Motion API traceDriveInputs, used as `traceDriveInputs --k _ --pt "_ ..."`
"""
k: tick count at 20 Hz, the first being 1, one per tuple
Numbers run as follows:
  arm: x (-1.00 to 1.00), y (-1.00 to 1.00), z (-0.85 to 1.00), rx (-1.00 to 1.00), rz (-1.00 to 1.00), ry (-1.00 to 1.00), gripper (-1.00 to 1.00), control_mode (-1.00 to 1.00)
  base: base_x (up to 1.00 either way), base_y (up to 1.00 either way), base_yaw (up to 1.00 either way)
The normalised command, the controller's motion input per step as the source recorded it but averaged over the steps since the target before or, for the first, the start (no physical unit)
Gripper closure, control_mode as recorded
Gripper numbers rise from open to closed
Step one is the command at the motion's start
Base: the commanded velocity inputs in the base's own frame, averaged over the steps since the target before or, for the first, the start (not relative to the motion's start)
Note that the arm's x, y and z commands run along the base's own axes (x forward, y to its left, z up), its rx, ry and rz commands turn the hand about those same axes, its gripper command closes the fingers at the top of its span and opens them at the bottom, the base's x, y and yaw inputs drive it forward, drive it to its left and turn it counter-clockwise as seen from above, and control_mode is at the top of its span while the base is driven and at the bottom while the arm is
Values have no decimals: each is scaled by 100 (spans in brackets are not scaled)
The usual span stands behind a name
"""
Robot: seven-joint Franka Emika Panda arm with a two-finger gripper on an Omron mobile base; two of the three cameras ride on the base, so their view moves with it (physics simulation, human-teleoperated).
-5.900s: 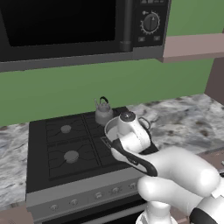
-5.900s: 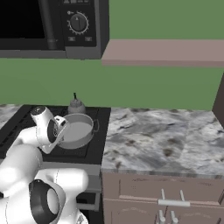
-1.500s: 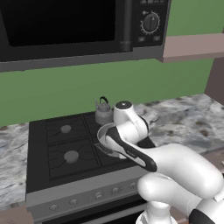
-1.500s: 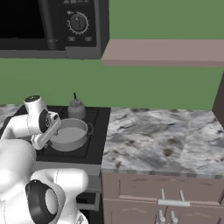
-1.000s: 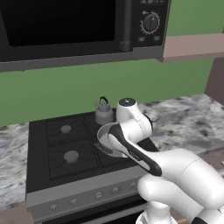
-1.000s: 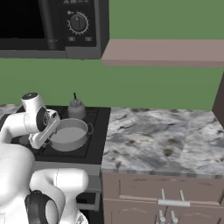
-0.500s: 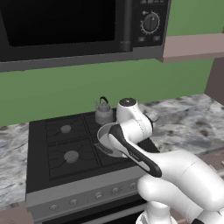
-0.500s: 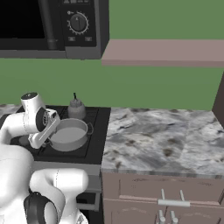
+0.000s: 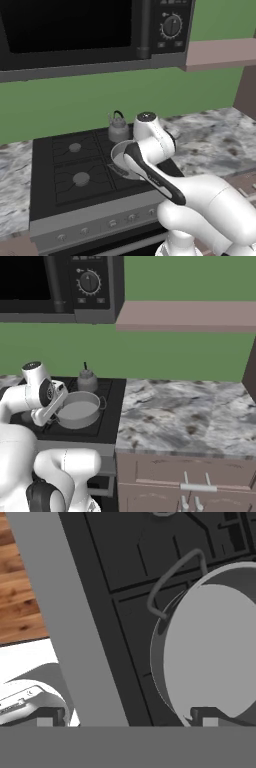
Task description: Pick the kettle from the cabinet and place it on a stove burner. Then pick the pot from the counter and place it on another stove burner. Finally, turn both burners on.
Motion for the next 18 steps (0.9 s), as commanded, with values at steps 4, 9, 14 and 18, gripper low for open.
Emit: traceDriveInputs --k 4,9,14,18 --pt "0 0 0 0 0 0 -100 100 -27 3 -3" --pt "0 0 0 0 0 0 -100 100 -33 6 -2" --pt "0 0 0 0 0 0 -100 100 -25 30 0" --pt "0 0 0 0 0 0 -100 100 -23 46 0"
